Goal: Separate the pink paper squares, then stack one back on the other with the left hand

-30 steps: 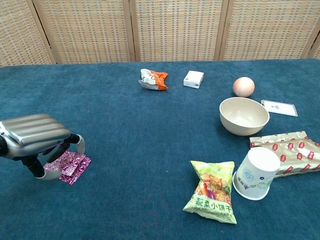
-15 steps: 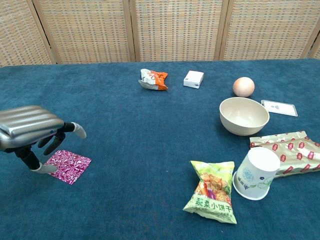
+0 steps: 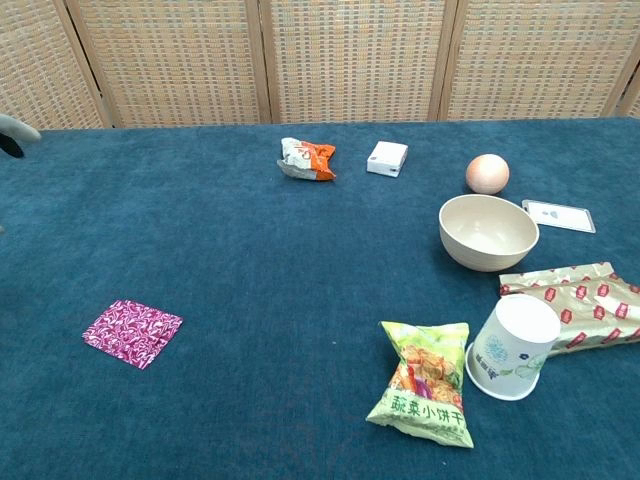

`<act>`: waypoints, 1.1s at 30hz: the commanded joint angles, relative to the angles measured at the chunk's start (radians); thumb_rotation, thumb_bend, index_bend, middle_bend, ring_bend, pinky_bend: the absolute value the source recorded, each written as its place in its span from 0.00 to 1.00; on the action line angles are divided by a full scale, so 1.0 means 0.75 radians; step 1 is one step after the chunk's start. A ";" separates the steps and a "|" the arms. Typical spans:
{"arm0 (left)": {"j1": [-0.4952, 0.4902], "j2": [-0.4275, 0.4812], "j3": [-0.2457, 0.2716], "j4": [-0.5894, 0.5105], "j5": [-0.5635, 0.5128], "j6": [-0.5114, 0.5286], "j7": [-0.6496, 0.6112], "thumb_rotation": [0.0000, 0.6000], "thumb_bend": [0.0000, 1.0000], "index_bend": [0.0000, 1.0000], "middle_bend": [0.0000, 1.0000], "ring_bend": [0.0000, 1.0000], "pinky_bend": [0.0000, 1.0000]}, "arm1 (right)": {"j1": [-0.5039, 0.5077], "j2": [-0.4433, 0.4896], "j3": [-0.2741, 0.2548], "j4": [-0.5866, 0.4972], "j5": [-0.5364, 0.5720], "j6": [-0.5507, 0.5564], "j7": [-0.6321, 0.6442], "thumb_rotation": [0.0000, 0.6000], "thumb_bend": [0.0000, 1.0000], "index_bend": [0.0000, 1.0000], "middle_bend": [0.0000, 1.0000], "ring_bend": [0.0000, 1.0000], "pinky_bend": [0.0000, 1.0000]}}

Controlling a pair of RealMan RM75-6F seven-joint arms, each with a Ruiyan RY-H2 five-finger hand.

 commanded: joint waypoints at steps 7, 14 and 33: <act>0.209 0.081 0.021 -0.004 0.051 0.207 -0.097 0.89 0.25 0.16 0.20 0.22 0.39 | 0.006 0.002 0.021 -0.022 0.030 0.001 -0.059 1.00 0.34 0.17 0.15 0.01 0.00; 0.261 0.099 0.013 -0.007 0.028 0.196 -0.122 0.89 0.25 0.16 0.20 0.22 0.38 | 0.015 -0.001 0.030 -0.034 0.049 -0.014 -0.088 1.00 0.34 0.17 0.15 0.01 0.00; 0.241 0.136 -0.052 -0.039 -0.003 0.036 -0.063 0.87 0.24 0.17 0.17 0.20 0.35 | 0.001 0.005 0.021 -0.053 0.058 -0.006 -0.100 1.00 0.34 0.17 0.15 0.01 0.00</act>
